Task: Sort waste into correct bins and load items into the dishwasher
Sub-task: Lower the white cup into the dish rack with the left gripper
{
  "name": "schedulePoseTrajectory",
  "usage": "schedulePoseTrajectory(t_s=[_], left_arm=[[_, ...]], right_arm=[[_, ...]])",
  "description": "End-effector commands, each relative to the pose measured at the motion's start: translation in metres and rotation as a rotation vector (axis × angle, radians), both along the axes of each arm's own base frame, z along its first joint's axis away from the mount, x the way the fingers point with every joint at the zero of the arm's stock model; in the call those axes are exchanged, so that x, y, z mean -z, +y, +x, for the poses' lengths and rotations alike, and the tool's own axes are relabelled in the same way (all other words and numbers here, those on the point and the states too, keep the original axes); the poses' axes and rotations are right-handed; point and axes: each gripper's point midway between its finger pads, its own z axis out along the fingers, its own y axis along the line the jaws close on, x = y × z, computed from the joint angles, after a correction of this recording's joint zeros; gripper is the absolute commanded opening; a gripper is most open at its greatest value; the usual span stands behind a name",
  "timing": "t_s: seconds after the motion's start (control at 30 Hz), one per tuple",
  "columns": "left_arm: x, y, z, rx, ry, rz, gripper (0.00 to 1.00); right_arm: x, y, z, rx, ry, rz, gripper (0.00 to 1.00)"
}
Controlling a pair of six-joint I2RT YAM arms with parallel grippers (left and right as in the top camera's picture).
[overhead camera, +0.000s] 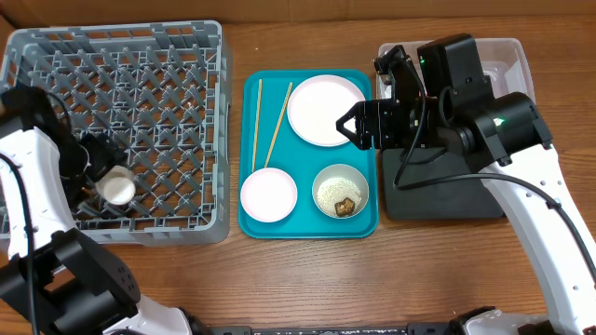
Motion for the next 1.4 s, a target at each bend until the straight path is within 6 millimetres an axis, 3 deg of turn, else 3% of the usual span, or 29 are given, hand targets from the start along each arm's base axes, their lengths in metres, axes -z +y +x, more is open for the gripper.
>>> schedulePoseTrajectory(t_s=[0.0, 0.07, 0.17, 0.27, 0.37, 0.63, 0.73, 0.87, 1.07, 1.23, 1.27, 1.3, 1.37], left_arm=[[-0.032, -0.002, 0.008, 0.035, -0.085, 0.015, 0.88], [-0.033, -0.007, 0.007, 0.049, -0.085, -0.002, 0.86], [-0.031, -0.013, -0.007, 0.062, -0.026, -0.017, 0.66], [-0.026, -0.016, -0.018, 0.069, 0.033, -0.01, 0.28], [-0.017, -0.02, -0.02, 0.071, 0.05, -0.021, 0.04], [0.029, -0.011, -0.021, 0.03, 0.067, 0.02, 0.04], [0.036, -0.01, -0.021, 0.026, 0.064, 0.024, 0.04], [0.027, 0.001, -0.004, 0.019, -0.002, 0.07, 0.04], [0.011, 0.019, 0.003, -0.026, -0.024, 0.158, 0.04], [0.002, 0.039, 0.0, -0.078, -0.005, 0.26, 0.15], [0.002, 0.039, 0.0, -0.08, -0.004, 0.261, 0.11], [0.004, 0.025, 0.003, -0.065, -0.022, 0.185, 0.05], [0.007, 0.006, 0.004, -0.03, -0.032, 0.096, 0.05]], right_arm=[[-0.004, 0.0, -0.001, -0.004, -0.015, 0.001, 0.72], [-0.004, 0.0, -0.001, -0.003, -0.015, 0.001, 0.72], [-0.004, 0.0, -0.001, -0.003, -0.015, 0.001, 0.72], [-0.004, 0.0, -0.001, -0.003, -0.015, 0.001, 0.72], [-0.005, 0.001, -0.001, -0.003, -0.018, 0.002, 0.72], [-0.004, 0.0, -0.001, -0.003, -0.015, 0.001, 0.72], [-0.005, 0.001, -0.001, -0.003, -0.017, 0.002, 0.73], [-0.005, 0.001, -0.001, -0.003, -0.018, 0.002, 0.72], [-0.005, 0.001, -0.001, -0.003, -0.017, 0.002, 0.73], [-0.005, 0.001, -0.001, -0.003, -0.018, 0.002, 0.72], [-0.005, 0.001, -0.001, -0.003, -0.017, 0.002, 0.72], [-0.005, 0.001, -0.001, -0.003, -0.017, 0.002, 0.72], [-0.005, 0.001, -0.001, -0.003, -0.018, 0.002, 0.72]])
